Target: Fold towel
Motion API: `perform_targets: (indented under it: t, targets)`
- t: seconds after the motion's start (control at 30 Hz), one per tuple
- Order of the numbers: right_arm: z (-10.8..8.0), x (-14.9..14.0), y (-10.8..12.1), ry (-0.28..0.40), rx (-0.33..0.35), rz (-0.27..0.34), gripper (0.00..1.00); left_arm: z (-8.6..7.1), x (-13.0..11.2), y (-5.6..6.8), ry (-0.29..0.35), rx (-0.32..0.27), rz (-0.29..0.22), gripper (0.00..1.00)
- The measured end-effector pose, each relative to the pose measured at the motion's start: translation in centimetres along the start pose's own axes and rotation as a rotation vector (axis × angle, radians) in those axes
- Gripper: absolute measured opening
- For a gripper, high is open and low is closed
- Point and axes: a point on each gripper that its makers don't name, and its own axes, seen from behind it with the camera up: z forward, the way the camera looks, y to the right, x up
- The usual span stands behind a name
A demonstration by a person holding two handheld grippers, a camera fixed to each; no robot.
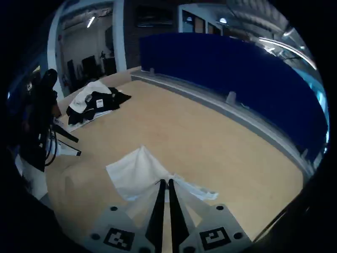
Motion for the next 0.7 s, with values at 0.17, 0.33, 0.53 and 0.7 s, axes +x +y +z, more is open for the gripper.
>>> perform_targets:
  t: [0.17, 0.33, 0.53, 0.7]
  targets:
    - [1.9, 2.4, -2.9, 0.002, 0.076, -0.105, 0.07, -0.3, -0.5, -0.2, 0.002, 0.001, -0.018, 0.96]
    - [3.9, 3.6, -6.3, -0.009, 0.156, -0.199, 0.07, -0.7, -0.9, -0.5, 0.003, 0.003, -0.031, 0.96]
    - [6.9, 3.4, -10.7, -0.040, 0.264, -0.275, 0.07, -0.9, -1.5, -0.9, 0.006, 0.007, -0.059, 0.96]
    - [10.3, 1.4, -14.0, -0.100, 0.345, -0.288, 0.07, -0.8, -1.9, -1.2, 0.009, 0.011, -0.085, 0.96]
